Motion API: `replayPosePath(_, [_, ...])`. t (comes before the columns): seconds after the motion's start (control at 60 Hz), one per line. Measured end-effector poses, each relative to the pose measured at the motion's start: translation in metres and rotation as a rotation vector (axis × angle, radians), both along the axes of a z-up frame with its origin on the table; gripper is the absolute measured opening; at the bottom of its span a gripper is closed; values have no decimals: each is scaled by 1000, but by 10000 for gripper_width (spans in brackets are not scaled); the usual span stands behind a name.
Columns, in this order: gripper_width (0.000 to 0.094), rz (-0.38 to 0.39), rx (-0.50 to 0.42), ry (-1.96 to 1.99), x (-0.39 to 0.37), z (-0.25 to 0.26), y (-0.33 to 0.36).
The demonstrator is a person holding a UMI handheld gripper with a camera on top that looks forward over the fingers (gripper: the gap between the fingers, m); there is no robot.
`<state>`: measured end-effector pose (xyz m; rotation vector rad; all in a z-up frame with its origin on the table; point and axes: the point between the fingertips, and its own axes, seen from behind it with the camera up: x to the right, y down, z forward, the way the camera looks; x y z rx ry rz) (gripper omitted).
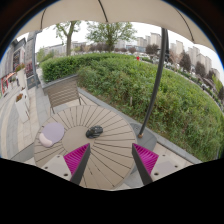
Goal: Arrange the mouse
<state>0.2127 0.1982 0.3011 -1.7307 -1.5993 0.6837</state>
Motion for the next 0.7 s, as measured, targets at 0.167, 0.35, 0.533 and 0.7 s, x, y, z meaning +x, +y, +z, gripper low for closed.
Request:
replayPosePath(0.167, [854,49,-25,-11,3,-30,-57])
replayPosePath(0.35, [855,79,-24,16,1,-64,-103])
replayPosePath(0.533, [854,87,3,77,-17,-109,-122])
replayPosePath(0.7, [855,77,9,123,-49,-155,-127])
